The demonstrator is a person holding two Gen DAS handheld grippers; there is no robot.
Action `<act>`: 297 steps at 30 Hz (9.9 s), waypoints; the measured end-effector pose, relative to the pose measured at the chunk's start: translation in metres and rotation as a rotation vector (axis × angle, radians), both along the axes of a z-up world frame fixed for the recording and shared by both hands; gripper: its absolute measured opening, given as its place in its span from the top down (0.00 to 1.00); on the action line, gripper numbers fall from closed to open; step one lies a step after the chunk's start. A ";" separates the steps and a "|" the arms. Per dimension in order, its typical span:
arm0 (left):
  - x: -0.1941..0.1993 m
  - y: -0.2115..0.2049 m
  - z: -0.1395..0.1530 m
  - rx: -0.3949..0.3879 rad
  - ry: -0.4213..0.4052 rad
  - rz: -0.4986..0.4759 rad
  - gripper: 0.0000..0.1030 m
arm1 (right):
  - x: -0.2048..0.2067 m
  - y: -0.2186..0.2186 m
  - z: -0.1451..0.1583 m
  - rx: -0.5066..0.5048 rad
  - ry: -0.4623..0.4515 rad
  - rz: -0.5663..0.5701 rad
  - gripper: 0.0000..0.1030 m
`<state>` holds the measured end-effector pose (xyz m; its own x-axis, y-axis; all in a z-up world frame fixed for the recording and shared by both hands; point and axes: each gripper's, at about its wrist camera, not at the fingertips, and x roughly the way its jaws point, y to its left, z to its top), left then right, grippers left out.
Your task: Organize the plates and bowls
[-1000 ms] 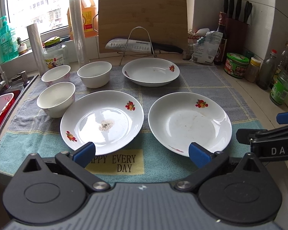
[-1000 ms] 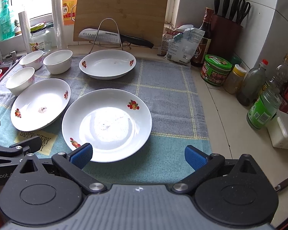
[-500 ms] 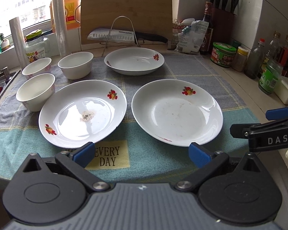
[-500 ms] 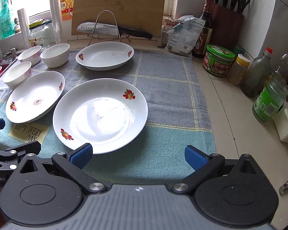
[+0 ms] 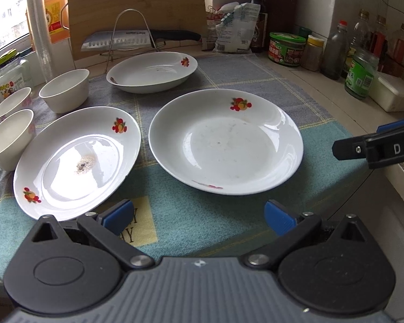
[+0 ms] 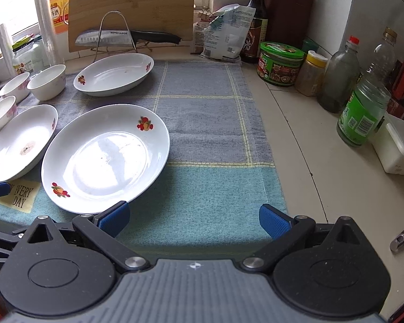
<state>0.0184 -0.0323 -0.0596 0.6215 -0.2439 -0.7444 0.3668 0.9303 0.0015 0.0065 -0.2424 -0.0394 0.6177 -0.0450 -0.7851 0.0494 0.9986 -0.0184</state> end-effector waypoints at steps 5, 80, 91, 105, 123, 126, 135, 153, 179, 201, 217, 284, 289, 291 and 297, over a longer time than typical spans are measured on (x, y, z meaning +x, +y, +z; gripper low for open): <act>0.014 -0.006 -0.014 -0.007 0.052 -0.048 0.01 | 0.004 -0.006 -0.003 0.007 0.012 -0.047 0.00; 0.039 -0.014 -0.034 -0.018 -0.045 -0.223 0.00 | 0.129 0.001 -0.052 0.045 0.140 0.386 0.00; 0.040 -0.014 -0.035 -0.022 -0.063 -0.258 0.00 | 0.131 0.002 -0.051 0.041 0.145 0.428 0.00; 0.041 -0.015 -0.034 -0.019 -0.049 -0.263 0.00 | 0.150 0.012 -0.044 0.106 0.183 0.638 0.00; 0.042 -0.015 -0.034 -0.016 -0.045 -0.265 0.00 | 0.181 0.023 -0.044 0.220 0.222 0.835 0.00; 0.042 -0.015 -0.034 -0.014 -0.043 -0.266 0.00 | 0.186 0.023 -0.045 0.233 0.233 0.846 0.02; 0.042 -0.015 -0.035 -0.011 -0.042 -0.270 0.00 | 0.195 0.019 -0.043 0.304 0.267 0.830 0.08; 0.048 -0.020 -0.030 0.018 -0.007 -0.293 0.01 | 0.198 0.016 -0.041 0.339 0.303 0.762 0.08; 0.094 -0.074 -0.005 0.005 -0.048 -0.412 0.01 | 0.202 -0.054 -0.009 0.297 0.169 0.638 0.08; 0.166 -0.123 -0.016 -0.003 -0.053 -0.406 0.01 | 0.251 -0.104 -0.025 0.275 0.121 0.540 0.08; 0.196 -0.138 -0.029 0.022 -0.056 -0.420 0.02 | 0.277 -0.119 -0.038 0.233 0.091 0.490 0.08; -0.010 0.155 -0.012 -0.070 -0.089 0.183 0.01 | 0.118 0.143 -0.011 0.112 0.026 0.556 0.00; -0.001 0.148 -0.018 -0.003 -0.054 0.214 0.01 | 0.131 0.145 -0.022 0.146 0.051 0.633 0.00; 0.002 0.147 -0.020 0.010 -0.041 0.224 0.01 | 0.137 0.147 -0.026 0.163 0.060 0.664 0.00; 0.013 0.139 -0.024 0.037 -0.003 0.220 0.01 | 0.148 0.151 -0.037 0.183 0.090 0.721 0.00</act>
